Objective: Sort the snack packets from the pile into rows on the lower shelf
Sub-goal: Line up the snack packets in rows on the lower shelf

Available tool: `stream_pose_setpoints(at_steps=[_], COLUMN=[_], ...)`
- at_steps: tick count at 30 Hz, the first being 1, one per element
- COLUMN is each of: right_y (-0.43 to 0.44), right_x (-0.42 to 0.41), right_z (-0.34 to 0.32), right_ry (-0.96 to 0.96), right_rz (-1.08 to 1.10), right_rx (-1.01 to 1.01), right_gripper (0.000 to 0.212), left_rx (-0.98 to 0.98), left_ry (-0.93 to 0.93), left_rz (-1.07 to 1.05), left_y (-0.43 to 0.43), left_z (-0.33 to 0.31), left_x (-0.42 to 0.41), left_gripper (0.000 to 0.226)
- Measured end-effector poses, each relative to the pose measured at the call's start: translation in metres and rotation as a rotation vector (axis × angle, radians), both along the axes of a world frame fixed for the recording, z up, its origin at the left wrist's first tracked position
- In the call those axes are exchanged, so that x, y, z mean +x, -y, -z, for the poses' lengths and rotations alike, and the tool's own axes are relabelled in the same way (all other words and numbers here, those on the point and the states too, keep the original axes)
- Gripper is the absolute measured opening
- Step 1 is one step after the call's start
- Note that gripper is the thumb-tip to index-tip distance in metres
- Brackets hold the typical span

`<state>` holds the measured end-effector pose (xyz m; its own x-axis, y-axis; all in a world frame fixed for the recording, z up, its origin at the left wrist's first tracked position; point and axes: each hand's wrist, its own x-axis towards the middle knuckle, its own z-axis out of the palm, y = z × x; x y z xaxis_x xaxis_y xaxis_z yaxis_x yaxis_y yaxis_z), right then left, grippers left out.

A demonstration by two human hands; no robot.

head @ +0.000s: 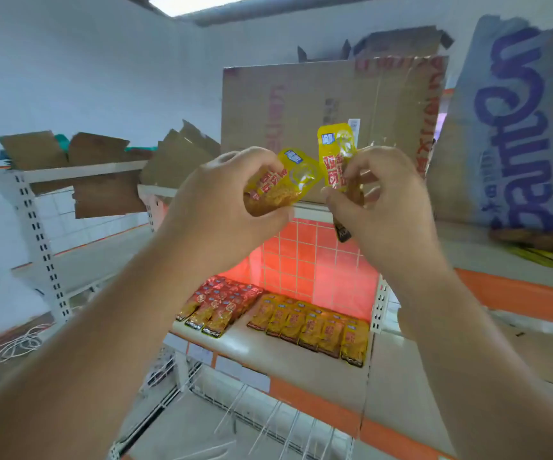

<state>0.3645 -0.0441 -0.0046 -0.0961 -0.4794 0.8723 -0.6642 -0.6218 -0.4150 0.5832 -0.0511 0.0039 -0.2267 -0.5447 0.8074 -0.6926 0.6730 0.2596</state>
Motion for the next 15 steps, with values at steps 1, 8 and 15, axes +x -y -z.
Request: stream_pose_setpoints(at_steps=[1, 8, 15], right_y=[0.003, 0.029, 0.069], right_x=[0.011, 0.061, 0.074], right_z=[0.005, 0.047, 0.096], right_ry=[0.0, 0.006, -0.014], right_rz=[-0.01, -0.051, -0.03], right_rx=[0.008, 0.121, 0.256], right_gripper=[0.023, 0.02, 0.025], left_rx=[0.022, 0.176, 0.3], left_ry=[-0.002, -0.029, 0.006], left_rz=[-0.01, -0.083, -0.107], left_y=[0.001, 0.02, 0.063], left_z=[0.006, 0.051, 0.102], left_x=[0.01, 0.062, 0.074], left_gripper=[0.042, 0.05, 0.05])
